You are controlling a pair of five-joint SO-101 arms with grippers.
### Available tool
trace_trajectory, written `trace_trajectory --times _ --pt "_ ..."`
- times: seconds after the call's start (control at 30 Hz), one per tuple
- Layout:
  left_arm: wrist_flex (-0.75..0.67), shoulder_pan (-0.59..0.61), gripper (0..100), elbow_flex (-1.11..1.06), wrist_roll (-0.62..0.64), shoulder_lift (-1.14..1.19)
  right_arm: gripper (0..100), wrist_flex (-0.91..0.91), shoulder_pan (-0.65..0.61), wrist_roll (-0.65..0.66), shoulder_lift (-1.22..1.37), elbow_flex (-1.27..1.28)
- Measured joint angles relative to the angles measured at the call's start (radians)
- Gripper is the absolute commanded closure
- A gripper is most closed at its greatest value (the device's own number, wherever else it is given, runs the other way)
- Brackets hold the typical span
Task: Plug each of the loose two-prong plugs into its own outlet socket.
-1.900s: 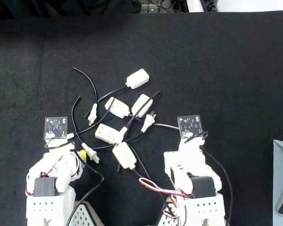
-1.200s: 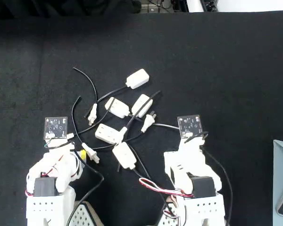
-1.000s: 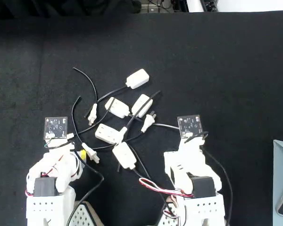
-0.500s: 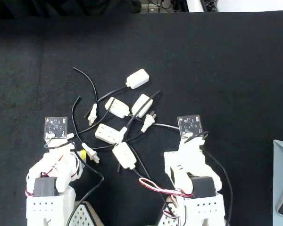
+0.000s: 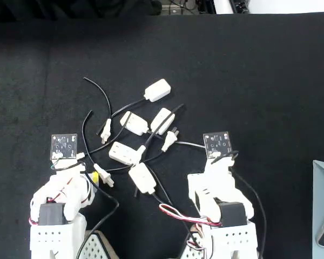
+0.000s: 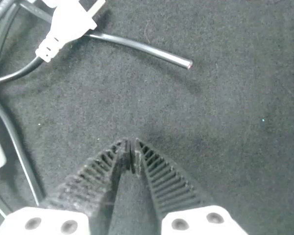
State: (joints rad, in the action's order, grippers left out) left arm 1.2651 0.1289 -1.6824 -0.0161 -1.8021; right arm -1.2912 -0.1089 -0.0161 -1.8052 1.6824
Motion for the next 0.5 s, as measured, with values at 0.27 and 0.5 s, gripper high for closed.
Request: trace_trajectory --times 0.27,0.5 --pt "0.000 0.121 80 0.077 -0.043 -0.005 98.4 0.000 0.000 0.000 0.000 0.000" --pt "-0.055 0.143 80 0.081 -0.101 -0.005 98.3 0.095 0.000 -0.002 0.000 0.000"
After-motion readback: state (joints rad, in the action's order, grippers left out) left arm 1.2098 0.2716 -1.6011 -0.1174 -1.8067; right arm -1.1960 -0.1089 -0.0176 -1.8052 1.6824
